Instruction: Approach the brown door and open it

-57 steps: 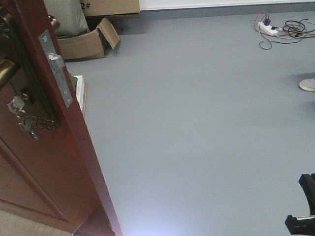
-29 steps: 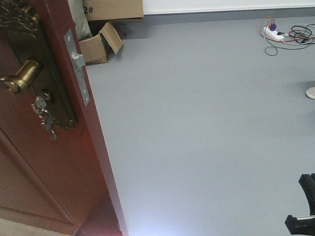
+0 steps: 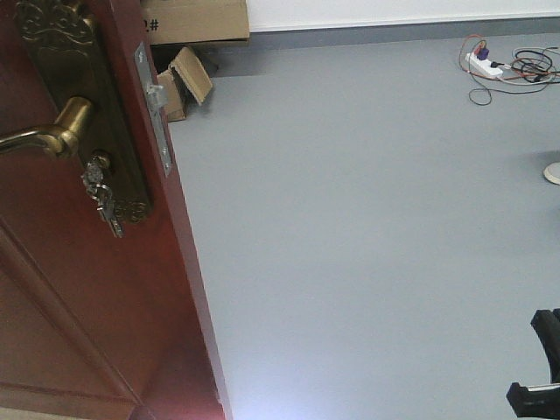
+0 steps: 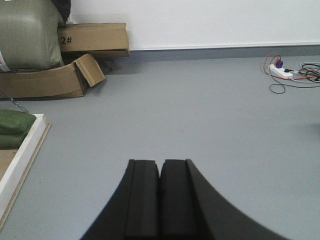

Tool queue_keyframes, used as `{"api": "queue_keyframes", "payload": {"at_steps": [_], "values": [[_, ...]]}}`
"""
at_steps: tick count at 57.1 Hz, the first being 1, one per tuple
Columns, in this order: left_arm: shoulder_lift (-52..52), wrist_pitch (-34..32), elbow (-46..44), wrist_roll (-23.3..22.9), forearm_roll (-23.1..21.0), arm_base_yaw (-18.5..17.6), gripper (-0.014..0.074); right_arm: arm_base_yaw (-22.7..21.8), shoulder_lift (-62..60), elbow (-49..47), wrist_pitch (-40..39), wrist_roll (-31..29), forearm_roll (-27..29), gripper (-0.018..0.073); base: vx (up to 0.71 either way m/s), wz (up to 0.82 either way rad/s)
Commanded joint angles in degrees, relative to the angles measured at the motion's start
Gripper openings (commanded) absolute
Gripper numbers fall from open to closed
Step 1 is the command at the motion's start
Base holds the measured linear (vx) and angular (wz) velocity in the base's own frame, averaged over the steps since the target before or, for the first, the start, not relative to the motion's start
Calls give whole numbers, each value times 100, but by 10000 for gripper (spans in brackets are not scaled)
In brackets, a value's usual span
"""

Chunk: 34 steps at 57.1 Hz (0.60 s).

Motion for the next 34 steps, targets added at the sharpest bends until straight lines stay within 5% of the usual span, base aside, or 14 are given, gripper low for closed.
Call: {"api": "queue_keyframes", "payload": {"at_steps": [1, 34], "values": [[1, -266, -182, -26, -46, -9, -6, 8, -32, 19, -463, -45, -21, 0, 10, -2], [1, -266, -182, -26, -46, -9, -6, 8, -32, 19, -463, -45, -21, 0, 10, 5]]}}
